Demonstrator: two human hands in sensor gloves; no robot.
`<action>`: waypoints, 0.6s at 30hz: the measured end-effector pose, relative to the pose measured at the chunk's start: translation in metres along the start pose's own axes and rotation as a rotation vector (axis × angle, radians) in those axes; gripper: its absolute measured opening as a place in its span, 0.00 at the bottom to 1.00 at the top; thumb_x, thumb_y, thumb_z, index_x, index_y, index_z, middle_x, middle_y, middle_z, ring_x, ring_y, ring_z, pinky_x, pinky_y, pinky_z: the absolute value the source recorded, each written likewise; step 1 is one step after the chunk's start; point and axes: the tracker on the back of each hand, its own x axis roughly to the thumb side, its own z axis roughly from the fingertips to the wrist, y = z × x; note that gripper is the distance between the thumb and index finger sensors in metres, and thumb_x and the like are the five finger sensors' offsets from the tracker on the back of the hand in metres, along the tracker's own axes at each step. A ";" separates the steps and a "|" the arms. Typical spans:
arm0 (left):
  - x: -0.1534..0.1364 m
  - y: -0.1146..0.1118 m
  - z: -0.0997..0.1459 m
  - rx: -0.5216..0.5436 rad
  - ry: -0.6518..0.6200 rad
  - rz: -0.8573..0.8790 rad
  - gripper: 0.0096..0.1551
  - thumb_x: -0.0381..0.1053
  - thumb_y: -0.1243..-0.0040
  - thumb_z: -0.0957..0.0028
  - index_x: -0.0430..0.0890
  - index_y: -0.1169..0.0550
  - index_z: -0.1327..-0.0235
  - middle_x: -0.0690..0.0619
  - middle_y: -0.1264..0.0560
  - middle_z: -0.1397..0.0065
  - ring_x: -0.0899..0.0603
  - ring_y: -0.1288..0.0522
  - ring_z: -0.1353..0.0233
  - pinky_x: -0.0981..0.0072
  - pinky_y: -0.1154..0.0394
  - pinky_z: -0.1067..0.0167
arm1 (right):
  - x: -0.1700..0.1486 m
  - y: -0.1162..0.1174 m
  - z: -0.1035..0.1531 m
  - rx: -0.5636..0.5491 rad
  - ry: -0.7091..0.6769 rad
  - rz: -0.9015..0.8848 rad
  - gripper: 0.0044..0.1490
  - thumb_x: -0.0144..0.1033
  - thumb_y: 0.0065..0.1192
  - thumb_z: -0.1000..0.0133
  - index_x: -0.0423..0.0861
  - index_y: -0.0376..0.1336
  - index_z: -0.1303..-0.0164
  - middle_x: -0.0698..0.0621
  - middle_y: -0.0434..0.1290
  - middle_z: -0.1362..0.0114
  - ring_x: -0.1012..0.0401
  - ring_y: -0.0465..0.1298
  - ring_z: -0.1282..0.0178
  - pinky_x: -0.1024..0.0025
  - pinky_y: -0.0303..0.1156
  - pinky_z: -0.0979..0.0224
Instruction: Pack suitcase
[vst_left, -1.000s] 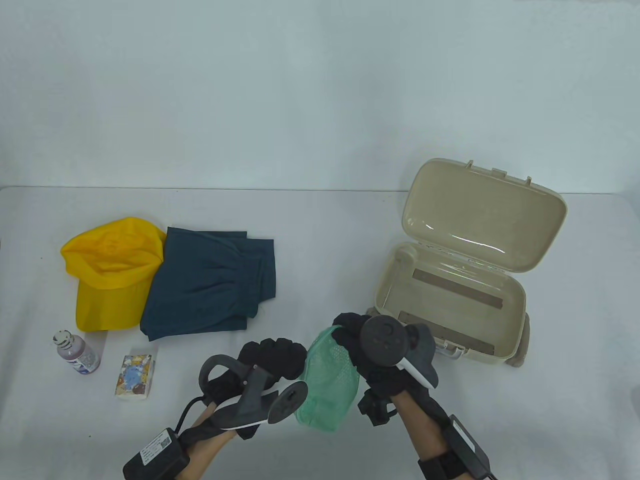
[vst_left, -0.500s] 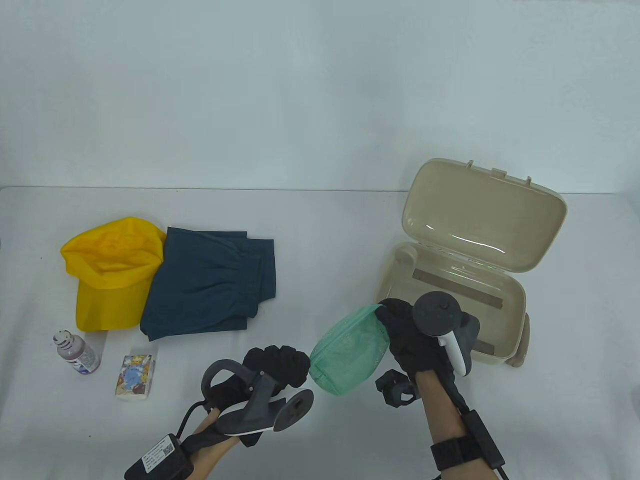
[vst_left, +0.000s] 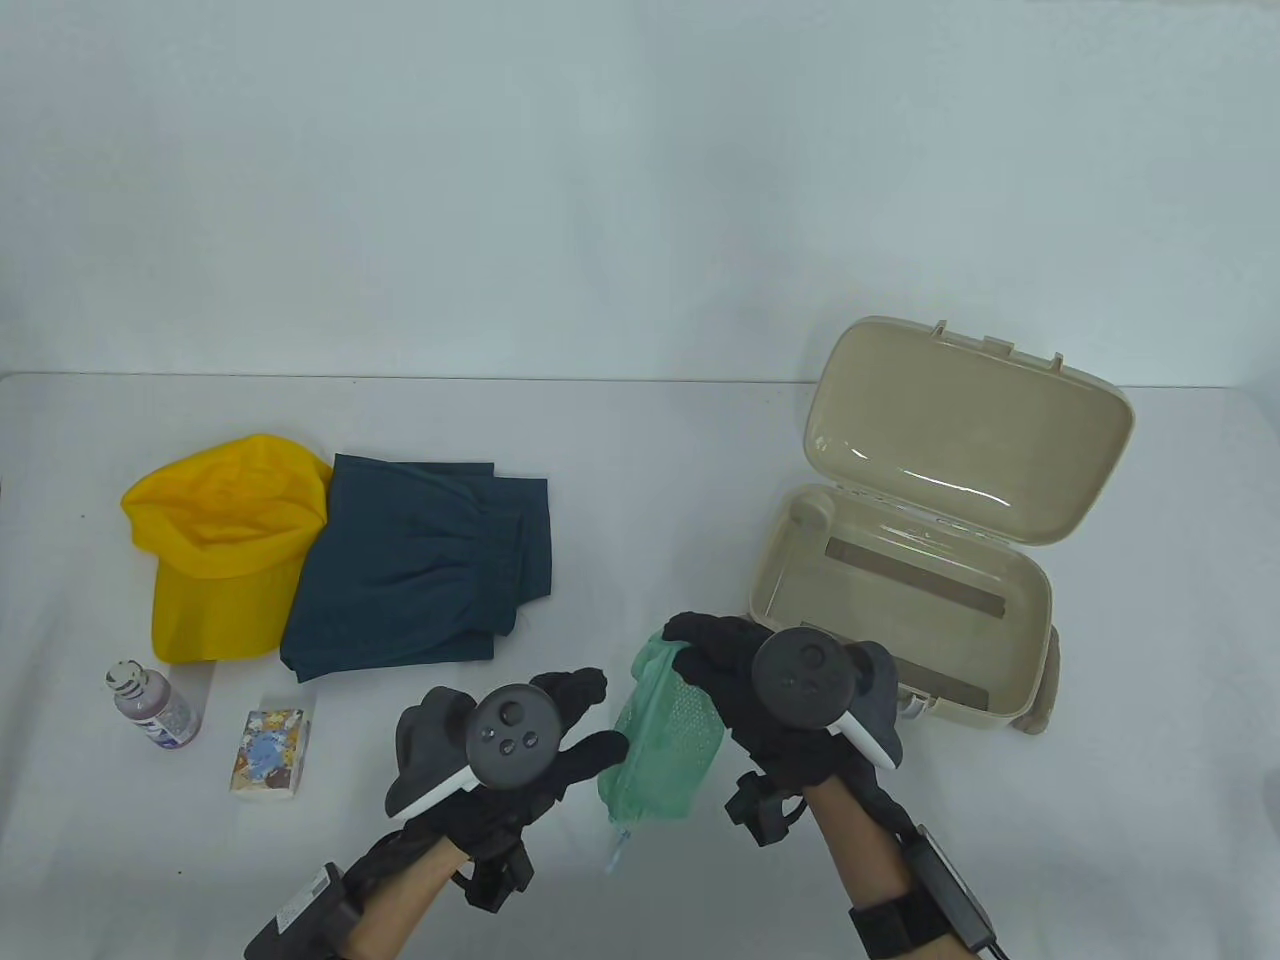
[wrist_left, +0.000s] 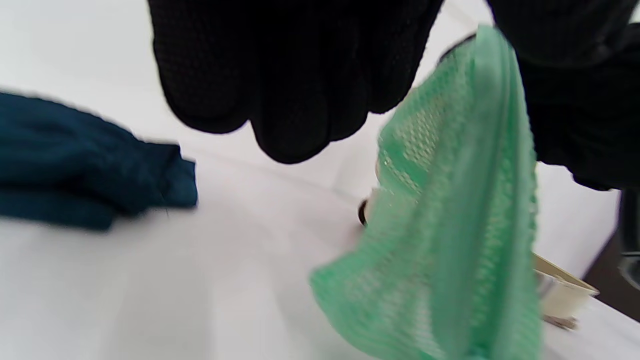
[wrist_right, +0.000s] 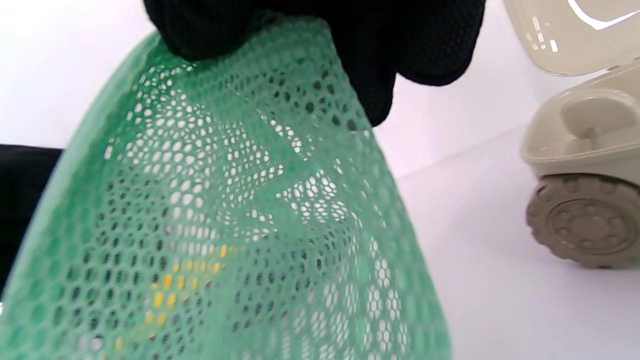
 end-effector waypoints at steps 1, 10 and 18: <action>0.001 -0.003 -0.001 -0.025 -0.001 0.009 0.43 0.70 0.44 0.54 0.47 0.25 0.30 0.47 0.21 0.31 0.44 0.16 0.40 0.55 0.19 0.45 | 0.003 0.001 0.001 0.013 -0.027 -0.012 0.28 0.51 0.57 0.46 0.58 0.65 0.35 0.60 0.79 0.39 0.62 0.81 0.39 0.56 0.75 0.28; 0.004 -0.014 -0.008 -0.062 -0.017 0.099 0.23 0.60 0.41 0.49 0.52 0.18 0.45 0.55 0.15 0.45 0.51 0.12 0.53 0.62 0.17 0.52 | 0.011 0.011 0.002 0.059 -0.056 -0.047 0.29 0.52 0.57 0.46 0.57 0.65 0.34 0.60 0.78 0.37 0.61 0.80 0.37 0.55 0.74 0.27; -0.036 -0.003 -0.009 0.002 0.177 0.333 0.23 0.58 0.42 0.48 0.49 0.18 0.46 0.54 0.14 0.48 0.52 0.11 0.57 0.65 0.16 0.56 | 0.040 0.010 0.015 -0.110 -0.060 0.150 0.40 0.61 0.53 0.46 0.50 0.58 0.27 0.50 0.71 0.29 0.52 0.74 0.31 0.51 0.71 0.27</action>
